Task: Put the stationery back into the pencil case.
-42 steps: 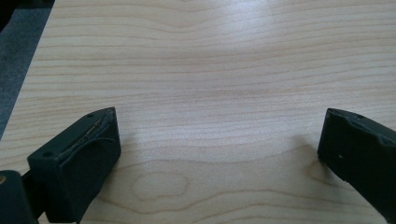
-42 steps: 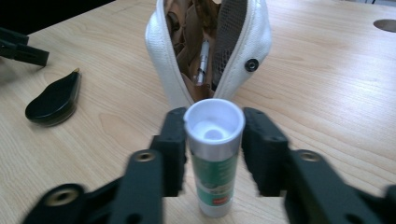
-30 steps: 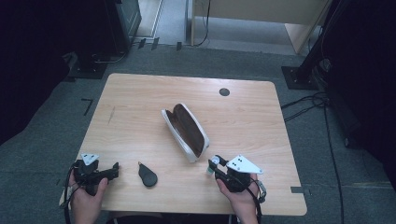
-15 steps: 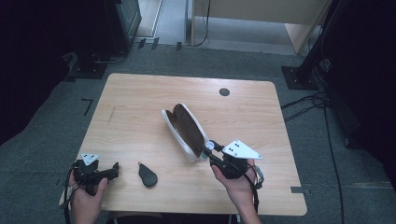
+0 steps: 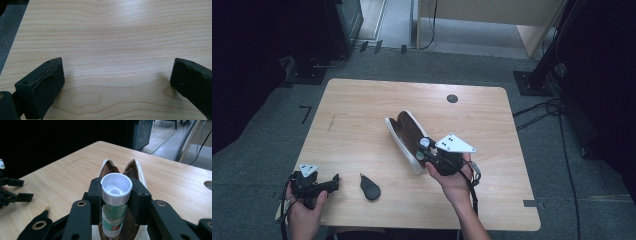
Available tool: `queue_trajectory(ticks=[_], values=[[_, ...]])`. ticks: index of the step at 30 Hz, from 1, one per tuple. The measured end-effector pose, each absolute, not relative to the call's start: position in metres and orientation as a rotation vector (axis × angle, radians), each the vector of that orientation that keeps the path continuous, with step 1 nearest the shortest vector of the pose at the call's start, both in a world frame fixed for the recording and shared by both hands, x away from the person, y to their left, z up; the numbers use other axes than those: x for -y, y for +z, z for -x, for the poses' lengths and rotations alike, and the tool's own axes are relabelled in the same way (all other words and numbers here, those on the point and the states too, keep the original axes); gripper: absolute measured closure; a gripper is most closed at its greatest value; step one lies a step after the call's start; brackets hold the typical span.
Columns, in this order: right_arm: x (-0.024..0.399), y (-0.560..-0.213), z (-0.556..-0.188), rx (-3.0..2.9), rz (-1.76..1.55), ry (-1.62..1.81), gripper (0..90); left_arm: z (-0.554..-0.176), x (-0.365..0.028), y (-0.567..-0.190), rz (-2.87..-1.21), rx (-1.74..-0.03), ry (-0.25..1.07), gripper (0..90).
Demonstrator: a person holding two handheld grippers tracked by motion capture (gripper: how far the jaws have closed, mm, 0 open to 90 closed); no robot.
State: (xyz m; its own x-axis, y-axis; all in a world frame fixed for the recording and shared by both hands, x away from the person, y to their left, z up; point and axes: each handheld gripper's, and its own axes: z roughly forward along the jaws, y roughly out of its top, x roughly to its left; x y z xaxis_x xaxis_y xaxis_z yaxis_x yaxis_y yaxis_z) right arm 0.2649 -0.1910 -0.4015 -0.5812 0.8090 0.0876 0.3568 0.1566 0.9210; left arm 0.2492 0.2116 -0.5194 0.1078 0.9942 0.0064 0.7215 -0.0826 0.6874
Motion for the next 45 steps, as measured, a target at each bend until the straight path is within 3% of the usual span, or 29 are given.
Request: queue_trajectory(ticks=[26, 33, 45], values=[[0.177, -0.419, -0.291, -2.134, -1.188, 1.351, 65.9, -0.249, -0.212, -0.519, -1.866, -1.666, 0.672, 0.0], [0.178, -0.420, -0.297, -2.076, -1.218, 1.333, 62.3, -0.249, -0.212, -0.519, -1.870, -1.662, 0.671, 0.0], [0.187, -0.416, -0.277, -2.052, -1.178, 1.373, 80.8, -0.249, -0.212, -0.519, -1.867, -1.663, 0.670, 0.0]])
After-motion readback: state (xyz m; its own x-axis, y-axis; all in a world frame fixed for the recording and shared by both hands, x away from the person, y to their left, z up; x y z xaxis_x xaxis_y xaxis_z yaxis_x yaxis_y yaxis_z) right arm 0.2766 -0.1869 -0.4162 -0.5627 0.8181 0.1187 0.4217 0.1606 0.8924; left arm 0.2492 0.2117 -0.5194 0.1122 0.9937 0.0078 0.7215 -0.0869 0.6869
